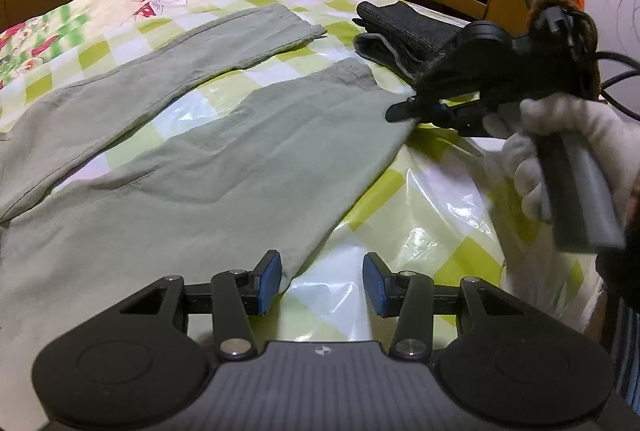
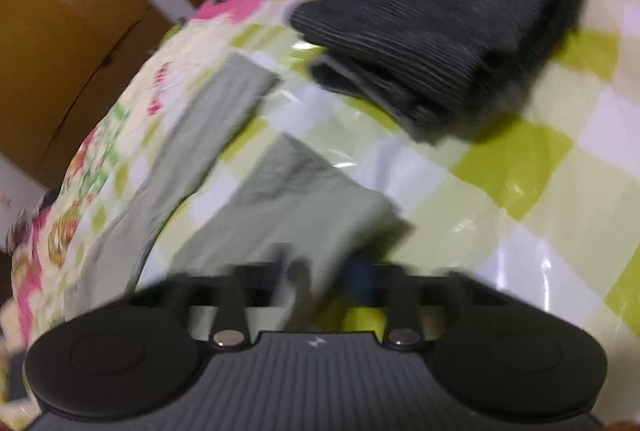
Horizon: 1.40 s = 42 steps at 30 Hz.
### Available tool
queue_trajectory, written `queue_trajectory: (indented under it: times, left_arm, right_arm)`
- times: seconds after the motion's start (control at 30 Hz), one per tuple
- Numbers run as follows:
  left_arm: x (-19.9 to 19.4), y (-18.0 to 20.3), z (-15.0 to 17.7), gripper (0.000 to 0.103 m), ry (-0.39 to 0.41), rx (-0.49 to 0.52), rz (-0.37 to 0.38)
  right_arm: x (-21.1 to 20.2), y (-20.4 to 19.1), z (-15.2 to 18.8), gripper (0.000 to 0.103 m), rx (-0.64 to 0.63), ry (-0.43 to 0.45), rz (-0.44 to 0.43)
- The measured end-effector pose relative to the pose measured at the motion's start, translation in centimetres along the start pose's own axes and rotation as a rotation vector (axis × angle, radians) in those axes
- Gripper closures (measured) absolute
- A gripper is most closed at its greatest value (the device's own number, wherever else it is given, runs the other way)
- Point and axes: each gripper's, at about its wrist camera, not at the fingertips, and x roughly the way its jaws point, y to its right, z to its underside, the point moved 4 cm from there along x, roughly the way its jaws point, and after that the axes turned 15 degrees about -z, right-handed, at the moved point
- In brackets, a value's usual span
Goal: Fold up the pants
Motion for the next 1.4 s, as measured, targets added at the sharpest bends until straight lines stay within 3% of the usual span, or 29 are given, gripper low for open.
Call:
queue_trajectory:
  times: [0.07,0.23,0.37,0.47,0.57,0.63,0.77,0.83,0.93,1.0,1.13,1.23,1.4]
  left_arm:
    - [-0.3,0.0,-0.3,0.046,0.01,-0.008,0.012]
    - [-0.6,0.5,-0.4,0.046,0.02,-0.014,0.032]
    - [-1.5,-0.2,0.1,0.046,0.026,-0.025,0.036]
    - [-3.1,-2.8,0.8,0.046,0.045,-0.064,0.007]
    - [-5.0,-7.2,1.8,0.045,0.073,-0.109,-0.066]
    - [-6.0,-10.8,2.4,0.045,0.089,-0.138,-0.137]
    - [-8.0,-19.2,4.3,0.044,0.106,-0.192,-0.302]
    - [-8.6,-23.3,4.7,0.042,0.112,-0.185,-0.397]
    - [-8.6,-28.7,4.8,0.036,0.122,-0.19,-0.471]
    - [-7.6,-31.8,4.5,0.026,0.117,-0.206,-0.489]
    - [-4.2,-36.5,4.0,0.025,0.068,-0.247,-0.476]
    - [-1.9,-39.1,3.7,0.025,0.032,-0.272,-0.475]
    - [-0.3,-41.5,3.4,0.025,-0.016,-0.258,-0.431]
  right_arm:
    - [-1.1,0.6,-0.5,0.1,0.018,0.01,-0.031]
    - [-3.2,1.7,-1.9,0.1,-0.021,0.05,0.023]
    - [-3.3,2.2,-2.0,0.096,-0.033,-0.015,0.085]
    - [-4.7,1.1,-1.3,0.086,-0.112,0.006,0.149]
    - [-6.3,-1.0,-0.4,0.066,-0.227,0.056,0.216]
    - [-6.5,-3.5,0.6,0.066,-0.351,0.063,0.237]
    - [-3.7,-9.9,3.8,0.066,-0.579,-0.028,0.146]
    - [-0.5,-13.7,5.9,0.065,-0.696,-0.115,0.06]
    - [5.2,-19.1,9.6,0.062,-0.866,-0.257,-0.061]
    - [8.9,-22.0,12.1,0.062,-0.951,-0.343,-0.141]
    - [15.5,-26.1,15.8,0.061,-1.073,-0.461,-0.247]
    - [18.8,-27.5,17.2,0.061,-1.116,-0.529,-0.28]
    - [20.9,-28.4,18.3,0.061,-1.167,-0.618,-0.312]
